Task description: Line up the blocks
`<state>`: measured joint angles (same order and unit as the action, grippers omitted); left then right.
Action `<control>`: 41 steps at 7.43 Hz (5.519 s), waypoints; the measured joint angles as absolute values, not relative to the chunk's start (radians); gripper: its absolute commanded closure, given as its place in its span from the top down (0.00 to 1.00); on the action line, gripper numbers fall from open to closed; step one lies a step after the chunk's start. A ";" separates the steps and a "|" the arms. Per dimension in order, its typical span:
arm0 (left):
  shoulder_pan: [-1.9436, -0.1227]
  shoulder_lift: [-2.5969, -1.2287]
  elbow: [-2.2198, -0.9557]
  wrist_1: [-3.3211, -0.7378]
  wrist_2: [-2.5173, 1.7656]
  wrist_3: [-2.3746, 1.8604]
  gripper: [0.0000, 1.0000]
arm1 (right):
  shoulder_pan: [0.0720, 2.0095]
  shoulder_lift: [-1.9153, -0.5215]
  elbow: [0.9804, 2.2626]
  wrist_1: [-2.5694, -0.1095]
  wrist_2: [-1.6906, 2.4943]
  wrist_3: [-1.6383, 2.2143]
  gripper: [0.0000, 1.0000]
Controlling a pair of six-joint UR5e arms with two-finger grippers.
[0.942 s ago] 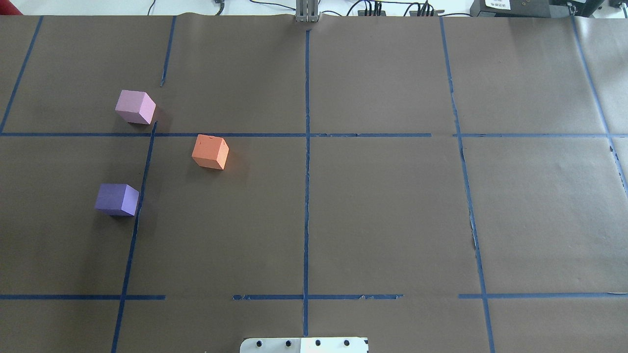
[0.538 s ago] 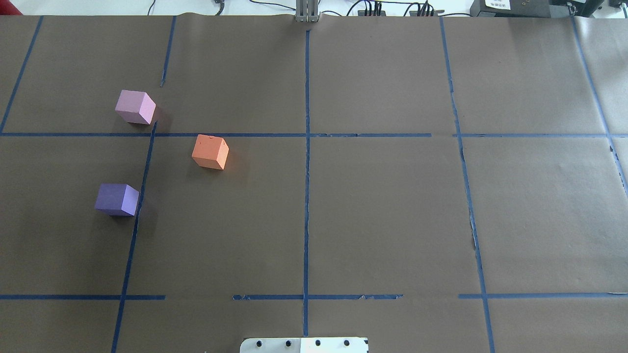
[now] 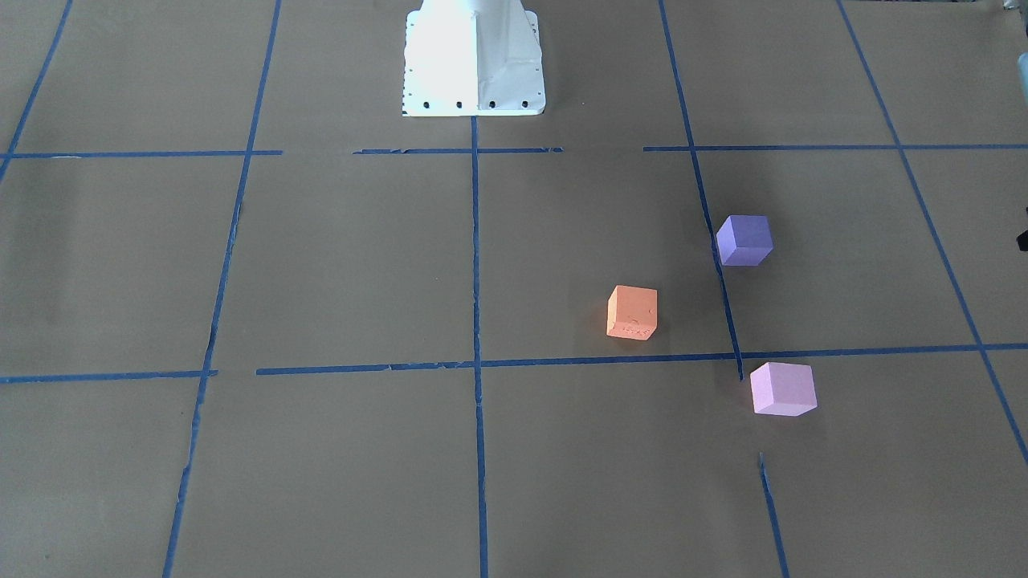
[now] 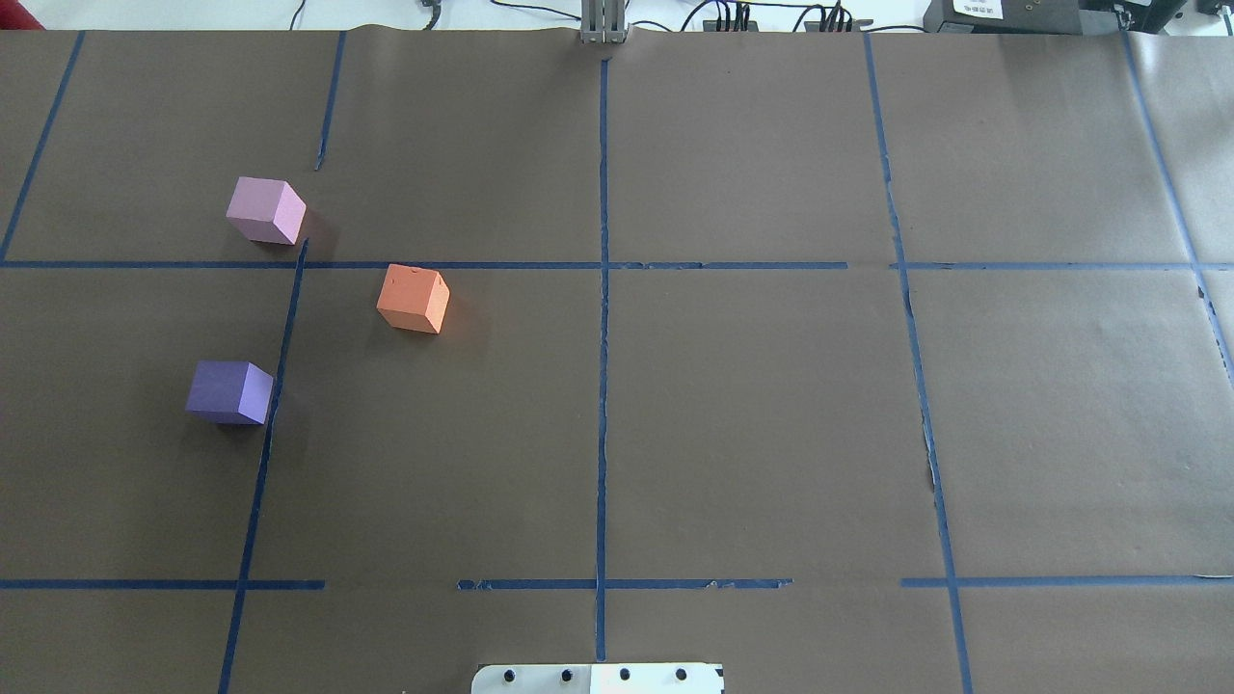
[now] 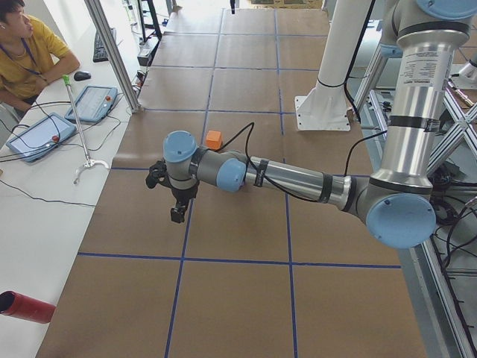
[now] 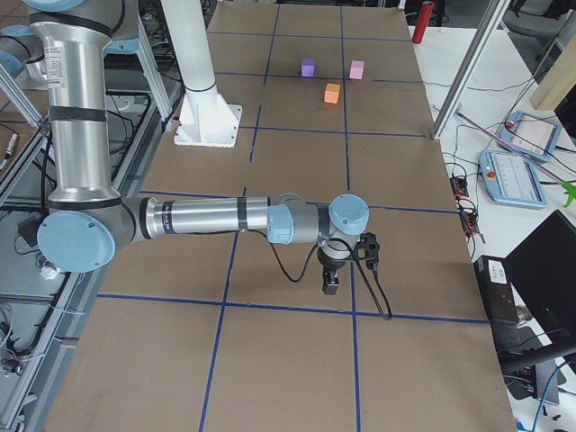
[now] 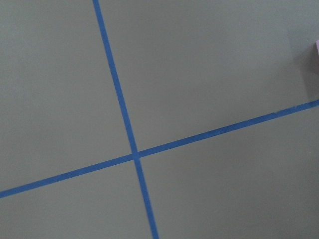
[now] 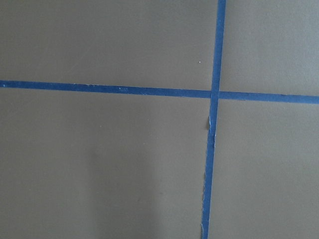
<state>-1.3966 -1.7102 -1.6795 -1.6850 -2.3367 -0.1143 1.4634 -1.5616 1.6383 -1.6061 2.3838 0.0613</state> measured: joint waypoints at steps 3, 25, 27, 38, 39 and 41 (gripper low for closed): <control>-1.153 -1.920 -1.687 -1.693 -2.321 -0.434 1.00 | 1.463 -1.562 1.639 -1.606 2.384 0.061 1.00; -0.901 -1.860 -1.567 -1.937 -2.133 -0.844 0.55 | 1.463 -1.562 1.639 -1.606 2.384 0.061 1.00; -0.901 -1.864 -1.556 -1.937 -2.133 -0.848 1.00 | 1.463 -1.562 1.639 -1.606 2.384 0.061 1.00; -1.464 -1.649 -1.555 -1.802 -2.200 0.011 1.00 | 1.463 -1.562 1.639 -1.606 2.384 0.061 1.00; -1.507 -1.614 -1.525 -1.803 -2.201 0.081 1.00 | 1.463 -1.562 1.639 -1.606 2.384 0.061 1.00; -1.535 -1.587 -1.512 -1.800 -2.203 0.113 1.00 | 1.463 -1.562 1.638 -1.606 2.384 0.061 1.00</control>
<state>-1.5355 -1.5871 -1.5121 -1.7996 -2.2026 0.1132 1.4634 -1.5616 1.6384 -1.6061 2.3838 0.0614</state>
